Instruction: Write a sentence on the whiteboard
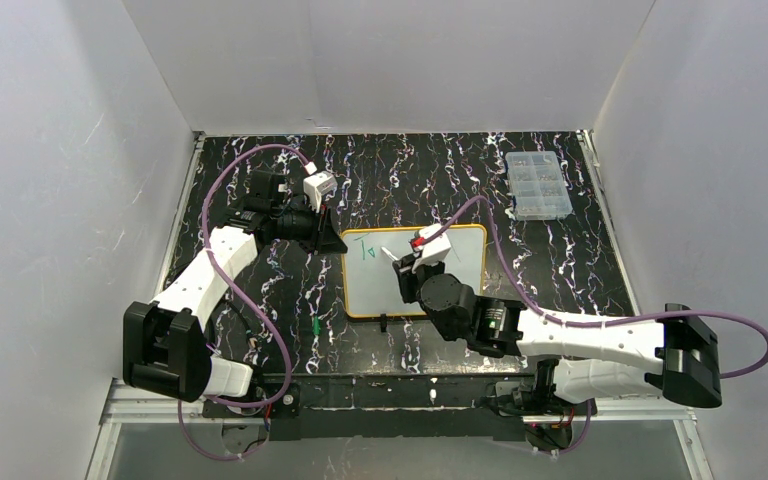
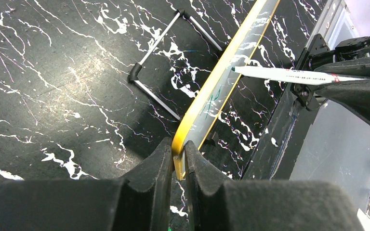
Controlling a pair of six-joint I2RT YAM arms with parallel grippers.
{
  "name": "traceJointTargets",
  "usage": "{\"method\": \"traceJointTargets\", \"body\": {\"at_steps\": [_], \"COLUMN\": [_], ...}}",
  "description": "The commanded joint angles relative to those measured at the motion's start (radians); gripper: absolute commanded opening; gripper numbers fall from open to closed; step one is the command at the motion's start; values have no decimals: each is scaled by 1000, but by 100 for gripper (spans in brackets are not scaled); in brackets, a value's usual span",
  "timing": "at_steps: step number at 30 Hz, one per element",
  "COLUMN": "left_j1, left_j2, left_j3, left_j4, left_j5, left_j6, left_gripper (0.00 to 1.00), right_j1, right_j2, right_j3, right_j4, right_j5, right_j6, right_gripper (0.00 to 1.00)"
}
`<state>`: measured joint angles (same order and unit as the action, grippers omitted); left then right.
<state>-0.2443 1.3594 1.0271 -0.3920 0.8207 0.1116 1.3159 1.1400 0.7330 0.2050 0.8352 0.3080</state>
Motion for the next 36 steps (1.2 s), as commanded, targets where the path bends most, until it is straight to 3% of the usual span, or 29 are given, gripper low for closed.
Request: {"method": "traceJointTargets", "body": {"at_steps": [1,19,36], "left_j1": [7,7,7], "left_j2": [-39,-40,-40], "left_j3": [-4,-3,-5], "left_j4": [-5,-5,-5], "left_j5": [-8,-9,-9], "left_j6": [15,16,17], "left_gripper": [0,0,0], "right_j1": [-3,-3,-3], "right_j2": [17,25,6], "right_j3": [29,5,21], "right_j4": [17,-26,-29], "right_j5": [39,-10,55], "right_j6": [0,37,5], "right_gripper": [1,1,1]}}
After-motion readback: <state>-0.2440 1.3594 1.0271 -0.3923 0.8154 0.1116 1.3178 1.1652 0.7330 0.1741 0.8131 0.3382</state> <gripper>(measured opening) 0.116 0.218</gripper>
